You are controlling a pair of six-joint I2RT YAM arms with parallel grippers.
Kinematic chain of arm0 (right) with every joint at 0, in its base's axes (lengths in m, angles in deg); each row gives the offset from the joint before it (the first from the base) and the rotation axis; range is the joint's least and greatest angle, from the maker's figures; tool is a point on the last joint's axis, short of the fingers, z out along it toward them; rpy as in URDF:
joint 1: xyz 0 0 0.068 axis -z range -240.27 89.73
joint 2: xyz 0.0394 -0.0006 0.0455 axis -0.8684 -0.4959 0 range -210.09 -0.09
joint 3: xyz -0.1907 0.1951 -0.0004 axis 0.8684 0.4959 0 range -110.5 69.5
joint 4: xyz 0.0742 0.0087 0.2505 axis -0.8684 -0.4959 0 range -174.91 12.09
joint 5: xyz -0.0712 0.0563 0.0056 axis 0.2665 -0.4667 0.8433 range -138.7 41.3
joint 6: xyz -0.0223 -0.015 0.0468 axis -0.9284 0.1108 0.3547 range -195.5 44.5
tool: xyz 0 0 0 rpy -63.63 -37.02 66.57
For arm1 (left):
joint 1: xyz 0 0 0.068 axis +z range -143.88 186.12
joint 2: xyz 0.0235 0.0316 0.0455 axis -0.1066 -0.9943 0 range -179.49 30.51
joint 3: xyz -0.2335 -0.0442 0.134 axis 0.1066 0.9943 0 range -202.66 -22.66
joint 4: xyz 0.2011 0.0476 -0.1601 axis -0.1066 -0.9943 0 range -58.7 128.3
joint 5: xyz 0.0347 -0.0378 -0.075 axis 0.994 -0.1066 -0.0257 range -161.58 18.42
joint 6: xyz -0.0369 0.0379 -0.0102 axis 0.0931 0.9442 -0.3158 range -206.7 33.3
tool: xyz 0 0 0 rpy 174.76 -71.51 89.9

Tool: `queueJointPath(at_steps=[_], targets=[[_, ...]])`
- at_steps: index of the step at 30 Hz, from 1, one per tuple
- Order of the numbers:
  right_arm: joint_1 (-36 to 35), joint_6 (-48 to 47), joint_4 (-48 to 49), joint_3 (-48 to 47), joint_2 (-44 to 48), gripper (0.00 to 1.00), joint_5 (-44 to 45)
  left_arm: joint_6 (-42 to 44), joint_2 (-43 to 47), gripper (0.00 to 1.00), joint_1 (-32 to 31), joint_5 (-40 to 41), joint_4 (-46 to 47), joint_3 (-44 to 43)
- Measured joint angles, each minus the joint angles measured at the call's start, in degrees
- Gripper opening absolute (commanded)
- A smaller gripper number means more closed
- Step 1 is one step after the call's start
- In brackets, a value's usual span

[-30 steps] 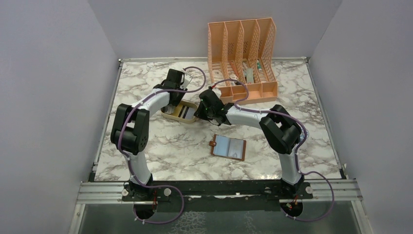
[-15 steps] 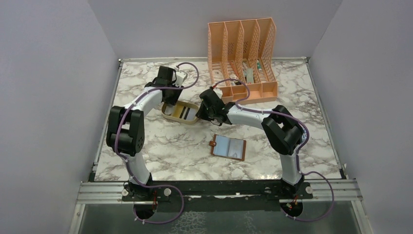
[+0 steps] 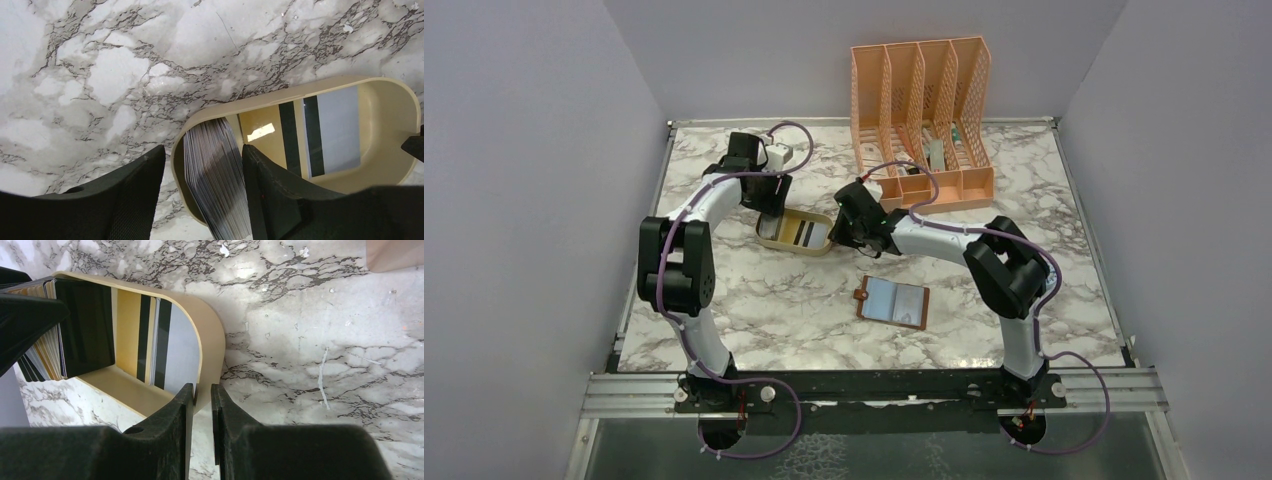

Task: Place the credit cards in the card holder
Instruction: Adjust the credit card in the storage box.

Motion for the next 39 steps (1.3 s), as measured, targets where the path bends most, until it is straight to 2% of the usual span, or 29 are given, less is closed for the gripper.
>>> queueJointPath(at_steps=[21,39], targets=[[0.00,-0.90,-0.26,0.04,0.31,0.19,0.07,-0.94,-0.15,0.55,-0.11,1.79,-0.50,0.15],[0.00,-0.96,-0.20,0.04,0.31,0.19,-0.07,-1.31,-2.45,0.62,-2.86,6.71,1.18,-0.15]])
